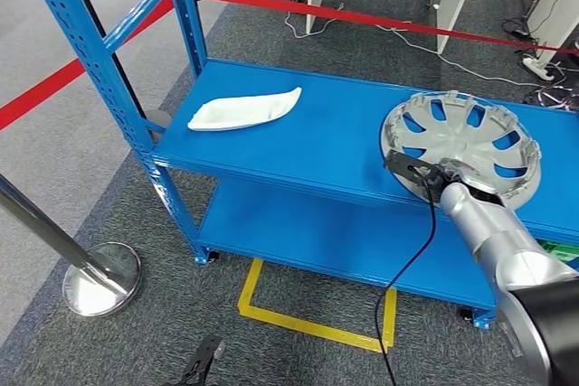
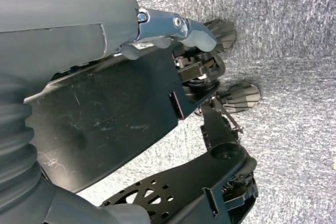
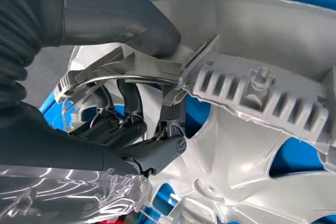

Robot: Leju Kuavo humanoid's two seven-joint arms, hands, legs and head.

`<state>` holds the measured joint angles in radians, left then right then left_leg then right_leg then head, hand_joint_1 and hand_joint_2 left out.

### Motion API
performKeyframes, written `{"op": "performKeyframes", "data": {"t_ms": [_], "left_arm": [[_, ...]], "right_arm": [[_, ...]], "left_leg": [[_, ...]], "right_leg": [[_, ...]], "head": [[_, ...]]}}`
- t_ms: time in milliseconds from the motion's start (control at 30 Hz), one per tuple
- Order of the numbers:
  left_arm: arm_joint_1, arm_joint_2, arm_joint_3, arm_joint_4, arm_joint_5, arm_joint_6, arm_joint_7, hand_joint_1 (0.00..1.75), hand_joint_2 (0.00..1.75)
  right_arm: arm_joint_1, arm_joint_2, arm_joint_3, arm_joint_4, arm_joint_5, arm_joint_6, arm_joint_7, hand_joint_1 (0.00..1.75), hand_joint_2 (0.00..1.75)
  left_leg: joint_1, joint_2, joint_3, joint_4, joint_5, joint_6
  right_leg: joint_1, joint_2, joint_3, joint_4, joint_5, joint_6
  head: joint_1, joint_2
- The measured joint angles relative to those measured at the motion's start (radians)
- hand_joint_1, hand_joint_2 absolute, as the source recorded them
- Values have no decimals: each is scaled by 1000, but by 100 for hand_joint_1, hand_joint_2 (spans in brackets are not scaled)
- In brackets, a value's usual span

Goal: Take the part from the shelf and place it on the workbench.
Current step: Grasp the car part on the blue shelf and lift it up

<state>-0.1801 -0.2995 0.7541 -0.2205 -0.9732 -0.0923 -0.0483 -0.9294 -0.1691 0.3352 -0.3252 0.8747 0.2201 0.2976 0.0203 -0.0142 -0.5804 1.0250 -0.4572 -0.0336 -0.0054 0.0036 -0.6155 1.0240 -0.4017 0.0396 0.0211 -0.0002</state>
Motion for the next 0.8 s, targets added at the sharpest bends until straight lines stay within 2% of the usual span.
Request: {"op": "performKeyframes", "data": {"t_ms": [33,67,133,167,200,233,300,333,400,467,500,533,567,633,667,700,733,800], "left_arm": [[0,0,0,0,0,0,0,0,131],[0,1,0,0,0,0,0,0,175],[1,2,0,0,2,2,0,0,175],[1,2,0,0,2,3,1,0,175],[2,3,0,0,-1,6,4,0,175],[2,3,-2,0,-4,9,9,0,175],[3,5,-7,0,-10,14,18,0,175],[3,4,-9,0,-8,16,20,0,175],[3,2,-12,0,-1,16,21,0,175],[5,1,-12,0,4,15,21,0,175],[5,1,-12,0,5,15,21,0,175],[4,0,-12,0,6,15,21,0,175],[4,0,-13,0,7,15,21,0,175],[4,0,-13,0,7,15,21,0,175],[5,0,-13,0,8,14,21,0,175],[5,0,-13,0,9,13,20,0,175],[5,0,-13,0,10,11,20,0,175],[5,0,-13,0,11,7,17,0,175]], "right_arm": [[-1,2,-1,0,0,0,0,175,175],[-1,4,-1,0,0,0,0,175,175],[0,7,-2,0,2,-2,0,175,175],[2,8,-3,0,3,-4,-1,175,175],[3,10,-5,0,6,-5,-1,175,175],[3,11,-6,0,8,-6,-1,175,175],[2,13,-8,0,12,-7,0,175,175],[1,14,-9,0,13,-7,2,175,175],[1,14,-11,0,15,-9,5,175,175],[4,14,-12,0,16,-10,6,175,175],[6,14,-13,0,16,-10,6,175,175],[7,14,-14,1,16,-10,6,175,175],[8,14,-15,1,16,-10,6,175,175],[11,14,-16,1,17,-10,6,175,175],[13,14,-16,2,17,-9,6,175,175],[13,14,-16,2,17,-9,5,175,175],[13,14,-16,2,18,-9,5,175,175],[10,14,-17,2,20,-9,4,175,175]], "left_leg": [[-1,1,-11,24,-17,-4],[-1,2,-32,68,-43,-7],[-2,2,-92,185,-101,-13],[-2,2,-114,228,-113,-15],[-1,2,-121,239,-107,-17],[0,2,-112,218,-84,-20],[7,4,-58,113,-21,-29],[11,3,-34,62,-4,-29],[13,0,-16,14,3,-17],[10,0,-19,11,3,6],[10,1,-19,10,5,14],[10,3,-19,8,7,20],[10,4,-18,7,8,25],[8,5,-18,7,7,31],[7,5,-17,7,6,32],[6,5,-15,7,5,33],[6,4,-13,7,4,33],[7,3,-6,7,1,30]], "right_leg": [[-2,-1,3,-5,3,-6],[-4,-3,4,-7,4,-10],[-5,-5,1,-8,5,-15],[-5,-6,0,-8,6,-15],[-7,-7,-1,-8,6,-14],[-9,-7,-2,-7,7,-12],[-12,-6,-5,-3,7,-1],[-11,-5,-11,4,6,6],[-8,-2,-22,11,7,20],[-11,0,-26,5,11,32],[-13,0,-29,10,6,36],[-13,0,-40,31,-8,38],[-13,0,-61,74,-32,40],[-12,1,-121,203,-89,40],[-12,1,-146,255,-105,40],[-12,1,-157,276,-103,39],[-13,1,-149,259,-85,37],[-13,0,-86,137,-28,31]], "head": [[-1,0],[-1,0],[-2,0],[-2,0],[-2,0],[-1,0],[-2,0],[-4,0],[-4,0],[-2,0],[-1,0],[1,0],[2,0],[5,0],[6,0],[6,0],[6,0],[6,0]]}}
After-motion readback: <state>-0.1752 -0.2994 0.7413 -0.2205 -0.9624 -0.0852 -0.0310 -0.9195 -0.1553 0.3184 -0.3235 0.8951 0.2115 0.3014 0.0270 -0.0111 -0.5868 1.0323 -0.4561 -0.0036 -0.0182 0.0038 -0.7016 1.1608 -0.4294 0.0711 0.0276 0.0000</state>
